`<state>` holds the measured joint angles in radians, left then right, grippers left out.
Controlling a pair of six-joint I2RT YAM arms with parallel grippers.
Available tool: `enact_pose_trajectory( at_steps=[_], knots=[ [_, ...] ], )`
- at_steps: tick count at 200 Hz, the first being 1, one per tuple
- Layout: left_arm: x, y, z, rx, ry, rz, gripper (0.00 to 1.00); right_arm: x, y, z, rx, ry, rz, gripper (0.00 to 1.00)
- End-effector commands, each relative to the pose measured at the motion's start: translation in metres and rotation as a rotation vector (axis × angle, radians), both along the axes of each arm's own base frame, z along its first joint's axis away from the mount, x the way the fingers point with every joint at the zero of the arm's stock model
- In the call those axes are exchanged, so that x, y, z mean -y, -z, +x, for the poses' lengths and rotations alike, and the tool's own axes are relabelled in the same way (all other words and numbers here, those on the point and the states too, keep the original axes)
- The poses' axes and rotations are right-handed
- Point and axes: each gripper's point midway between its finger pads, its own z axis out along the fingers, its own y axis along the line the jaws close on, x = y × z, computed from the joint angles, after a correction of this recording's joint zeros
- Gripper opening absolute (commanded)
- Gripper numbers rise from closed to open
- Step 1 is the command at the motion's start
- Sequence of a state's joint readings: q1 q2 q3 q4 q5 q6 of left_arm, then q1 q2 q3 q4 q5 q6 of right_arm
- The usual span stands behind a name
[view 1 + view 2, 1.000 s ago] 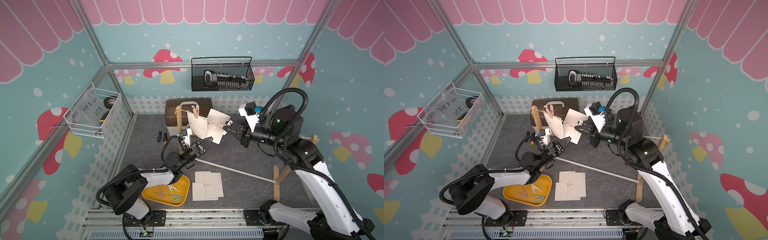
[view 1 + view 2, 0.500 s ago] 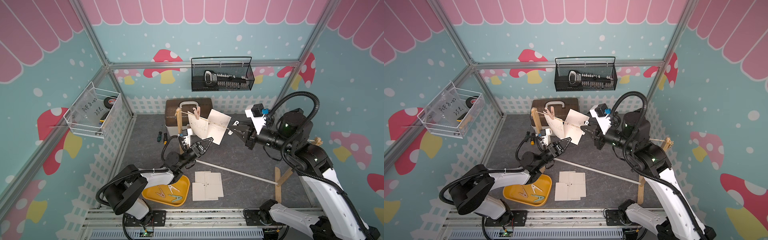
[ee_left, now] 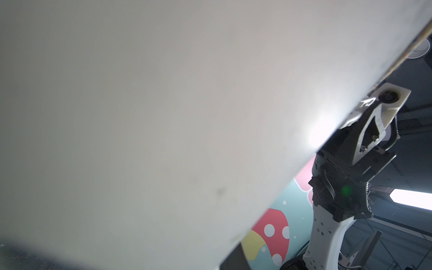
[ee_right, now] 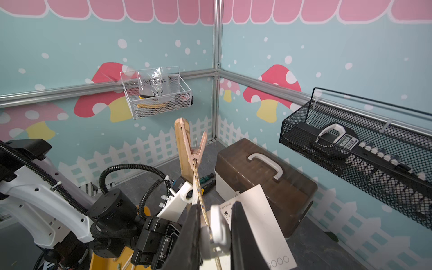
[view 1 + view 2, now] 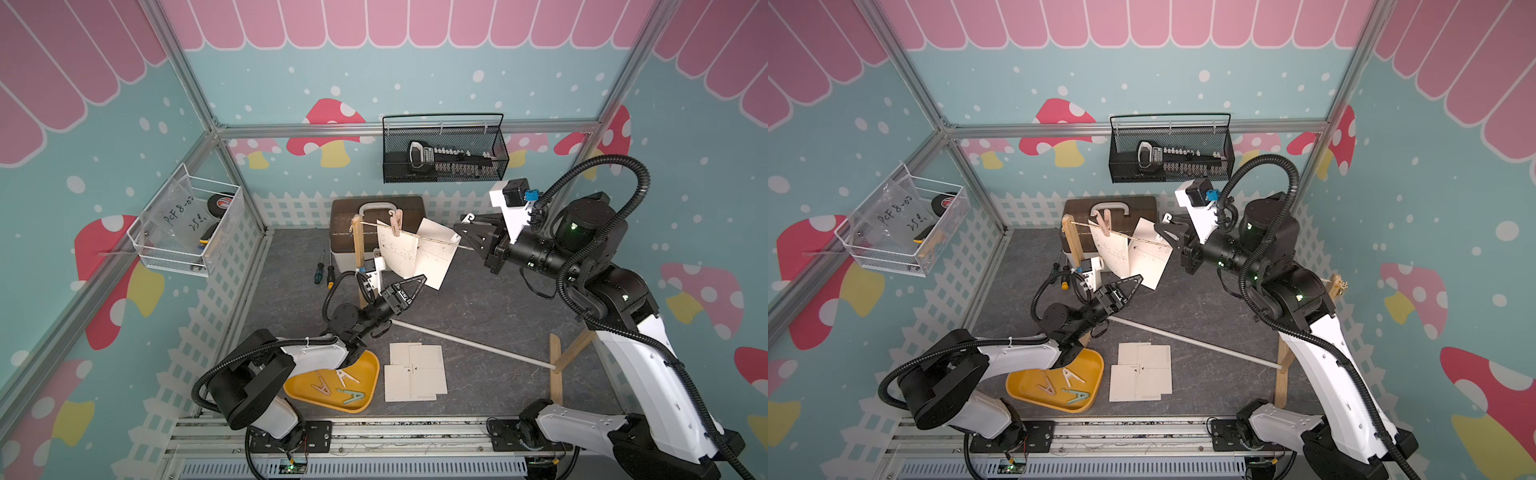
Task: Remove the postcards from the strings
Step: Place the clamp in the storage box.
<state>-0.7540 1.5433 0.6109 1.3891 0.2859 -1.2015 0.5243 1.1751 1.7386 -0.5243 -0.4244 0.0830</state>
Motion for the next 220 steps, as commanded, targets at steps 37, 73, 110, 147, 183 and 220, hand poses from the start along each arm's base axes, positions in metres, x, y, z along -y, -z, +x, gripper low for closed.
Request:
enact_pose_trajectory(
  at_steps=[37, 73, 110, 147, 183, 220],
  knots=[
    [0.0, -0.011, -0.005, 0.021, 0.032, -0.029, 0.0, -0.008, -0.02, -0.056, 0.032, -0.23, 0.017, 0.0],
    [0.0, -0.011, -0.005, 0.022, 0.035, -0.03, 0.0, -0.012, 0.06, -0.078, -0.217, -0.325, -0.046, 0.0],
    [0.003, -0.012, -0.004, 0.023, 0.041, -0.029, 0.0, -0.018, 0.137, -0.08, -0.342, -0.276, -0.167, 0.0],
    [0.002, -0.011, -0.001, 0.025, 0.035, -0.026, 0.0, -0.053, 0.19, -0.088, -0.343, -0.286, -0.281, 0.0],
    [0.001, -0.011, 0.001, 0.025, 0.034, -0.026, 0.0, -0.096, 0.221, -0.098, -0.271, -0.3, -0.305, 0.0],
    [0.003, -0.005, 0.001, 0.015, 0.044, -0.015, 0.0, -0.139, 0.246, -0.112, -0.164, -0.338, -0.389, 0.0]
  ],
)
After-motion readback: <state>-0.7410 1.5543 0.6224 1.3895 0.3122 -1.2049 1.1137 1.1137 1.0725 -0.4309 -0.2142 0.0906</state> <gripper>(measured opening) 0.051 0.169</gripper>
